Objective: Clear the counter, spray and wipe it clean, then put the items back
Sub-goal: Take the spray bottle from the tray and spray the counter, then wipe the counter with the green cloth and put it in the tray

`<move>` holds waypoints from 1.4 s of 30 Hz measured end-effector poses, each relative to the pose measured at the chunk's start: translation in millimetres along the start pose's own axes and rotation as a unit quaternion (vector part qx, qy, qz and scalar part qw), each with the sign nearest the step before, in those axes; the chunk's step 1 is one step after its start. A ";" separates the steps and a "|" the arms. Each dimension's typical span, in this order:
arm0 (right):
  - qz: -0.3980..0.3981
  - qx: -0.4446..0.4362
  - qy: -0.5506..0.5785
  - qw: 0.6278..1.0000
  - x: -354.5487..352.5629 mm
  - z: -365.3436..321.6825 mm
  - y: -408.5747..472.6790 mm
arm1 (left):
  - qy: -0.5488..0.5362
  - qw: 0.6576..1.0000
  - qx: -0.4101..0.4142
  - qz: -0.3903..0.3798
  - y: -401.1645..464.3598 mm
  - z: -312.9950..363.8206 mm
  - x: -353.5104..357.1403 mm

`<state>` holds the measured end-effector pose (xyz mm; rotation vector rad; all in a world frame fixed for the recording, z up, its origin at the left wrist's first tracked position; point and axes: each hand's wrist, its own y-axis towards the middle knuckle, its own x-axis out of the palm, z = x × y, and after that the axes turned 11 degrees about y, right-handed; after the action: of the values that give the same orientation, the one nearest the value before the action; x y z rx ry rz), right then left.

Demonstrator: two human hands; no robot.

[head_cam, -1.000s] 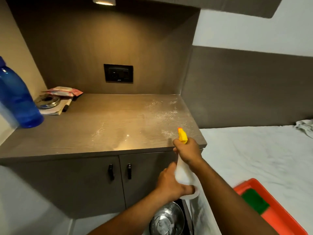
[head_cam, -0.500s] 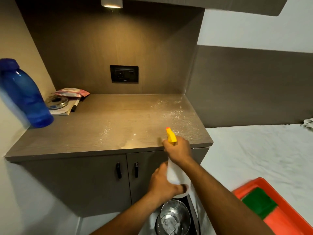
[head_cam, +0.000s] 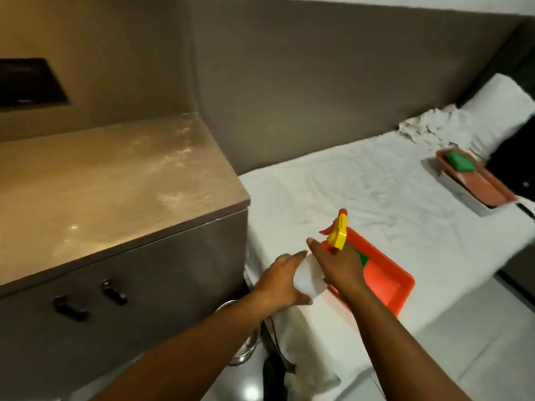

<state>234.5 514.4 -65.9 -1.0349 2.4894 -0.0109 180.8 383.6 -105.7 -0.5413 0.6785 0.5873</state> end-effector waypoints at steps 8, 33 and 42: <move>0.175 -0.005 0.015 0.984 -98.5 106.6 92.5 | -0.126 0.982 -0.061 -0.123 127.1 98.0 99.0; 0.169 0.254 0.113 0.946 -25.9 241.9 143.8 | 0.165 0.953 -0.201 -0.159 291.8 27.7 195.4; 0.212 0.352 0.118 0.904 -3.9 264.3 198.8 | -0.087 0.940 -0.254 -0.212 294.9 20.6 189.8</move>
<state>209.2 701.9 -337.2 -0.1910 2.5312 -0.8750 116.9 666.0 -304.5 -1.0733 0.2186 0.3920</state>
